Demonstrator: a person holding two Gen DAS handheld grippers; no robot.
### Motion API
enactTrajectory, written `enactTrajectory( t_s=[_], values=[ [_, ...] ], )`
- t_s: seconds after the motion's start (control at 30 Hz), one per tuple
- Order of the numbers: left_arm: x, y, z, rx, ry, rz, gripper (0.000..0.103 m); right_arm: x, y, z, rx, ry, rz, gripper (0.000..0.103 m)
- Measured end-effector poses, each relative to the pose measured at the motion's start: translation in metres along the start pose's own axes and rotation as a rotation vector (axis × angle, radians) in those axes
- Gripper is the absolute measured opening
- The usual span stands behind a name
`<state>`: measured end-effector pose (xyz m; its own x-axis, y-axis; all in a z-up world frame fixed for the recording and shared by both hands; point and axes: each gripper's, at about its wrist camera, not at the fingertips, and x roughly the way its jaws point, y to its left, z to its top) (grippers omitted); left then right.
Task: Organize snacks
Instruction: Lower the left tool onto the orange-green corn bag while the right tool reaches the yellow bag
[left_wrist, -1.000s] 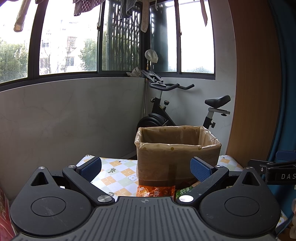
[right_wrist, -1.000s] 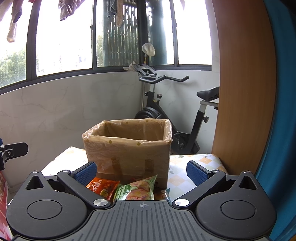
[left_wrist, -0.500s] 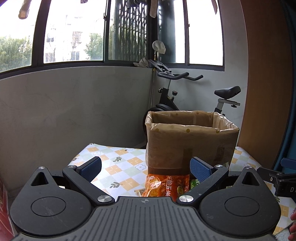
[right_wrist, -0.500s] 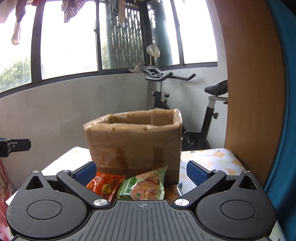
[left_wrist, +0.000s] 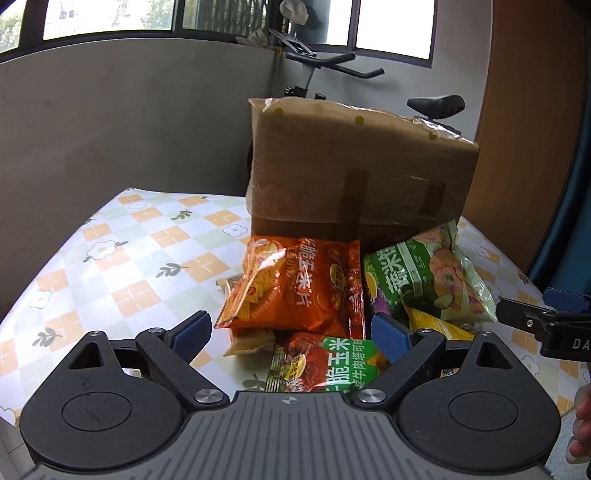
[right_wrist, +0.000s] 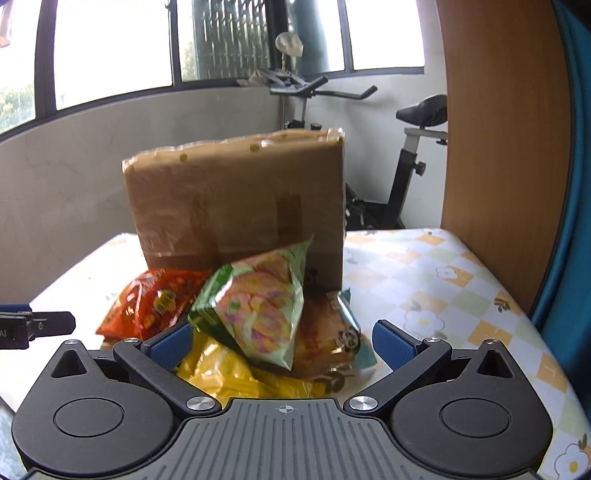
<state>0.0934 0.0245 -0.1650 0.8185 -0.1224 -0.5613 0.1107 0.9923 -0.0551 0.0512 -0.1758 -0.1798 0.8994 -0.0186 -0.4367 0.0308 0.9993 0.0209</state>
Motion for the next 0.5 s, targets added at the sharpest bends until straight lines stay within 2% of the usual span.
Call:
enactTrajectory(
  t_s=[0.13, 0.5],
  values=[
    [0.016, -0.005, -0.01, 0.037, 0.014, -0.008, 0.095, 0.016, 0.0, -0.009, 0.004, 0.046, 0.019, 0.103],
    [0.035, -0.008, -0.022, 0.035, 0.084, -0.031, 0.095, 0.031, -0.005, -0.019, 0.039, 0.108, 0.052, 0.103]
  ],
)
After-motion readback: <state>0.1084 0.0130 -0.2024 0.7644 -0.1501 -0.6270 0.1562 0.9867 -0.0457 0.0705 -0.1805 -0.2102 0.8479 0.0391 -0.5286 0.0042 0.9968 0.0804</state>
